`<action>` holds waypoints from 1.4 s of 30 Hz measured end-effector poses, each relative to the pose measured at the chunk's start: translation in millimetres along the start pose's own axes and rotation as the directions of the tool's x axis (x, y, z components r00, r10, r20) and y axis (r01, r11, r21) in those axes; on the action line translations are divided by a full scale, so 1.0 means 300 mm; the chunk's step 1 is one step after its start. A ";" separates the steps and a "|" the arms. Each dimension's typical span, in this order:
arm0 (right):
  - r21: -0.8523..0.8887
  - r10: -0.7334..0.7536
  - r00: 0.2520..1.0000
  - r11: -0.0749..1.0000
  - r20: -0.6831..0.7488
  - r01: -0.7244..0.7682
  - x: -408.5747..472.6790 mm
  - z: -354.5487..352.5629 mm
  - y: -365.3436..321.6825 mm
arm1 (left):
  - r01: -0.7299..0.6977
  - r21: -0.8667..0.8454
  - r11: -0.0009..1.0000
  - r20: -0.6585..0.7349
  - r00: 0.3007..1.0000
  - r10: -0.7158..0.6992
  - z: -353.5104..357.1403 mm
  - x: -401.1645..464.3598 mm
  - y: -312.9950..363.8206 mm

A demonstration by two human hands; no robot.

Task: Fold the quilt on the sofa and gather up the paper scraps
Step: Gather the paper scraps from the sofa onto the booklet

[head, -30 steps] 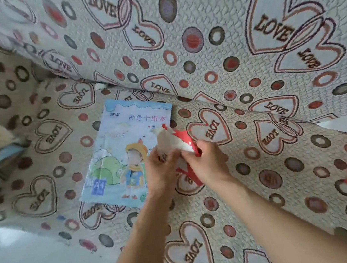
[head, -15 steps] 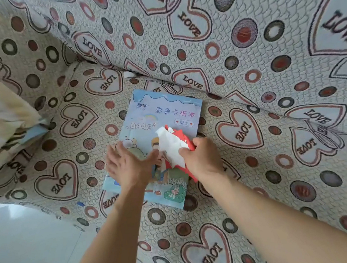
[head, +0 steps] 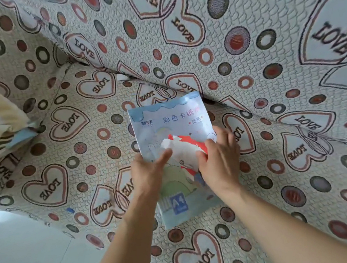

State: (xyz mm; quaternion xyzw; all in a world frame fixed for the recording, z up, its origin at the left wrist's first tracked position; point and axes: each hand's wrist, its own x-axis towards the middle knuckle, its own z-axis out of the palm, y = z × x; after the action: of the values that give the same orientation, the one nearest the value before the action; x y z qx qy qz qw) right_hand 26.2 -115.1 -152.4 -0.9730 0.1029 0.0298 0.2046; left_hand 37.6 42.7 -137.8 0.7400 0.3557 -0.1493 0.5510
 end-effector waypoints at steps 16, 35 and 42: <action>0.175 0.096 0.992 0.979 0.081 -0.109 -0.089 -0.118 0.295 | 0.241 -0.199 0.950 0.237 0.952 -0.192 0.253 -0.243 -0.072; 0.076 0.134 0.983 0.989 -0.128 -0.125 -0.387 -0.481 1.074 | 0.131 -0.097 0.987 0.305 0.947 -0.096 0.729 -0.715 -0.218; -0.126 0.295 0.948 0.952 0.120 -0.280 -0.425 -0.520 1.244 | 0.100 -0.022 0.995 0.276 0.957 -0.091 0.768 -0.809 -0.265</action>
State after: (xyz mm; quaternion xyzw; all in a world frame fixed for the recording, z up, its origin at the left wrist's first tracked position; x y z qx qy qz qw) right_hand -175.1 -488.3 -143.4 -0.9527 0.2275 0.1319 0.1522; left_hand -148.5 -246.3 -125.6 0.6842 0.3137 -0.2706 0.6002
